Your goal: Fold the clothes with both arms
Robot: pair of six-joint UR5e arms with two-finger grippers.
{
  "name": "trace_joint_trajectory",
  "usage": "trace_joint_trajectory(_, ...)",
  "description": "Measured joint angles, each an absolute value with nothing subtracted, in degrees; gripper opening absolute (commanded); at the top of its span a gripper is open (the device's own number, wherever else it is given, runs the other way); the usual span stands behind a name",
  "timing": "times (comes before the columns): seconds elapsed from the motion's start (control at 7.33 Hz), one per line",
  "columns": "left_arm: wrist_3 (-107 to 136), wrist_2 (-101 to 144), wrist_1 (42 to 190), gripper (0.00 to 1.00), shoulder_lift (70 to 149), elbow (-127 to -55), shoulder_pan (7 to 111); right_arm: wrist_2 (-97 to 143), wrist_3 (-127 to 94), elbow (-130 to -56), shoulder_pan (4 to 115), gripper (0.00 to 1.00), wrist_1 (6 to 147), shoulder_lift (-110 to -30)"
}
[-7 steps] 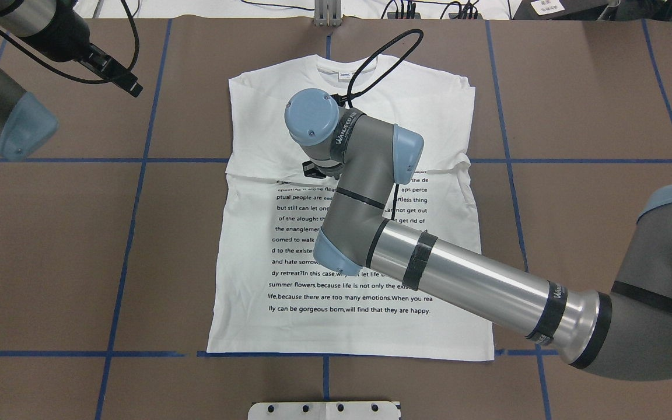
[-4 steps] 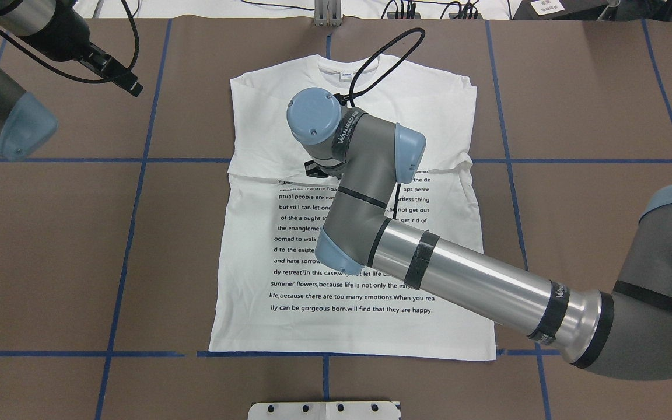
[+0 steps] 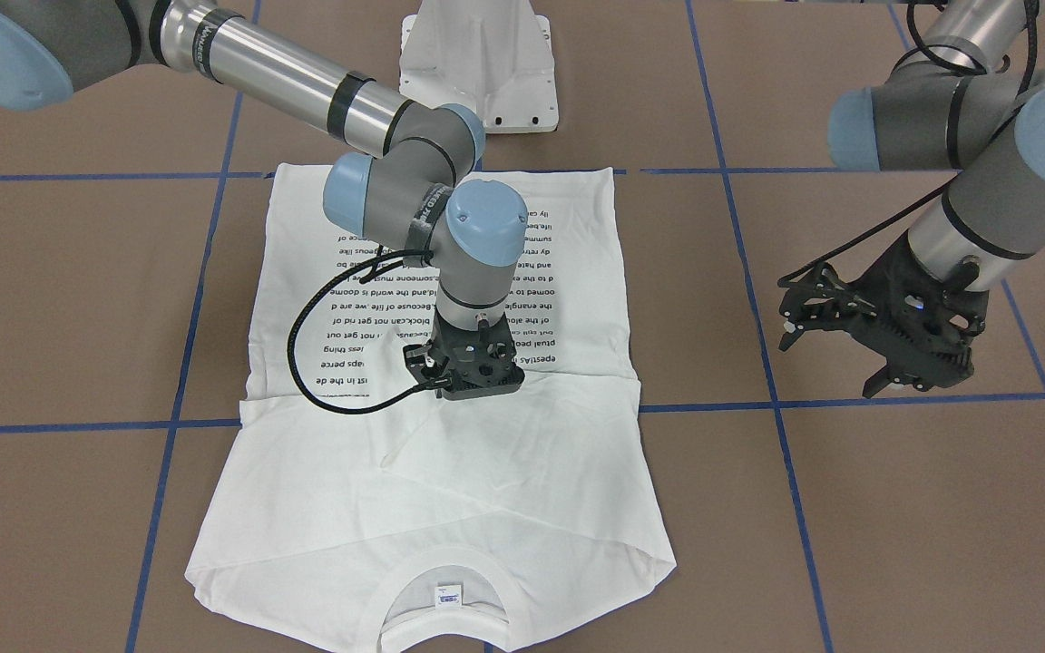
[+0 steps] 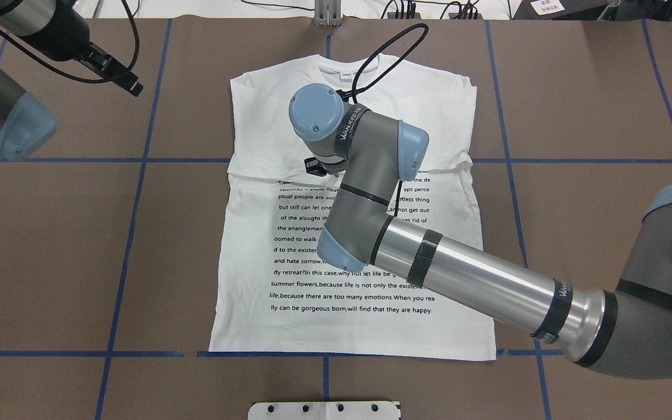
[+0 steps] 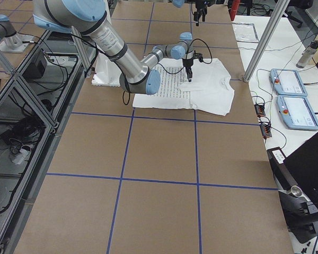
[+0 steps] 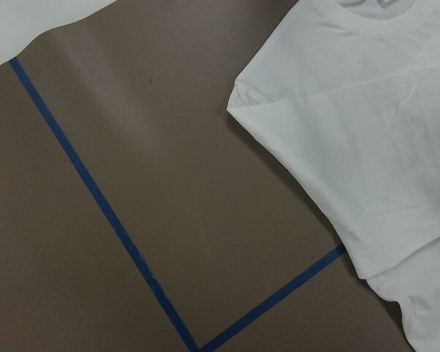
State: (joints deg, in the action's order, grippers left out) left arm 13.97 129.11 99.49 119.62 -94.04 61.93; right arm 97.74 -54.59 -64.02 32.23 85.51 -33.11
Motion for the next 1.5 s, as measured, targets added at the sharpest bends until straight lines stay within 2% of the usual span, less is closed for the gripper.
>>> trace_joint_trajectory(0.14,14.0,129.1,99.5,1.0,119.6,-94.0,61.9,97.7,-54.6,-64.4,32.2,0.43,85.5,-33.6)
trace_joint_trajectory(0.68,14.0,129.1,99.5,1.0,119.7,-94.0,61.8,97.8,-54.6,-65.4,32.4,0.3,85.6,-34.4)
trace_joint_trajectory(0.82,14.0,129.1,99.5,1.0,119.7,-94.0,61.8,97.8,-54.6,-65.4,32.5,0.05,85.6,-34.4)
trace_joint_trajectory(0.96,14.0,129.1,99.5,1.0,119.7,-94.0,61.7,97.8,-54.6,-65.5,32.5,0.0,85.6,-34.4)
trace_joint_trajectory(1.23,14.0,129.1,99.5,1.0,119.7,-94.0,61.7,97.8,-54.6,-66.2,32.7,0.0,86.8,-34.4)
trace_joint_trajectory(1.5,14.0,129.1,99.6,1.0,119.7,-94.0,61.7,97.9,-54.6,-70.1,33.7,0.0,91.0,-35.9)
